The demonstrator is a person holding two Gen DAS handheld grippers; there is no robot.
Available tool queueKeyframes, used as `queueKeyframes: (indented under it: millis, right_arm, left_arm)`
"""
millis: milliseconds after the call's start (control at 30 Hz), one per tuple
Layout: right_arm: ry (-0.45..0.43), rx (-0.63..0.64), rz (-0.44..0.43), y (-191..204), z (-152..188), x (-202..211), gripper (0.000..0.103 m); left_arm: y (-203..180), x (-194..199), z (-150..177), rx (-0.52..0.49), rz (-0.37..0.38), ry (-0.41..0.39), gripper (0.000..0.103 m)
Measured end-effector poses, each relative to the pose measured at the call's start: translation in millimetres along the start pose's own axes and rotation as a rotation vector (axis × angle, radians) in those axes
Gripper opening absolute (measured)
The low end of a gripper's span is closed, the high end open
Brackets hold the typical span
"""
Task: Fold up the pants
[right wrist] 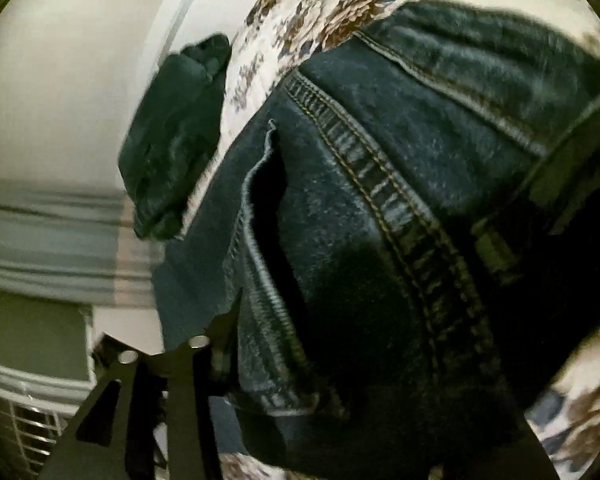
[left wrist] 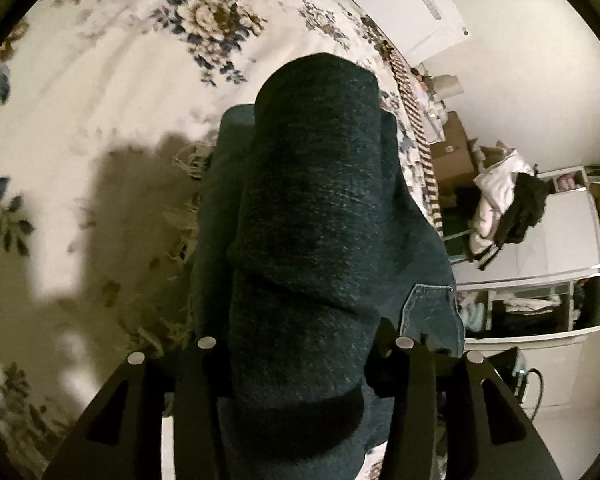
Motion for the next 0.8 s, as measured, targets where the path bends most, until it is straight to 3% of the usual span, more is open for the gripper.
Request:
queueKeyframes:
  millis: [167,267,333,367,567,800]
  right_arm:
    - [0.029,0.073,0.09,-0.8,-26.9,21.0,0.076]
    - [0.0,0.197,0.199,1.4,-32.9,48.8,0.089]
    - [-0.027,0.298,0.275,21.6,-41.7,60.6,0.092]
    - [-0.041,0.344,0.313,19.2,-45.3,74.9,0.095]
    - [-0.168,0.564,0.456,55.3,-60.4,148.6,0.103]
    - [-0.263,0.661,0.453,110.4,-57.4,250.1,0.103]
  left_arm:
    - [-4.9,19.4,2.5,-0.058,-0.119,-0.038,0.054]
    - [-17.1,40.1,3.3,-0.16,-0.213,-0.1,0.069]
    - [-31.0,55.2,7.1,-0.24,-0.261,-0.142,0.091]
    - [-36.8,61.0,9.9,-0.264,-0.275,-0.151,0.094]
    - [-78.2,99.1,33.3,-0.374,-0.368,-0.192,0.095]
    - [-137.5,165.1,63.0,-0.494,-0.44,-0.287,0.095]
Point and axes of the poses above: each gripper's, at about its wrist camera, not at the fingertips, and x roughly against the way its jaws point, y to its left, z to its underside, the point moved 8 cm from there along -x, roughly the way its jaws point, and after that the axes turned 12 degrees about -y, right-handed, at the moved point
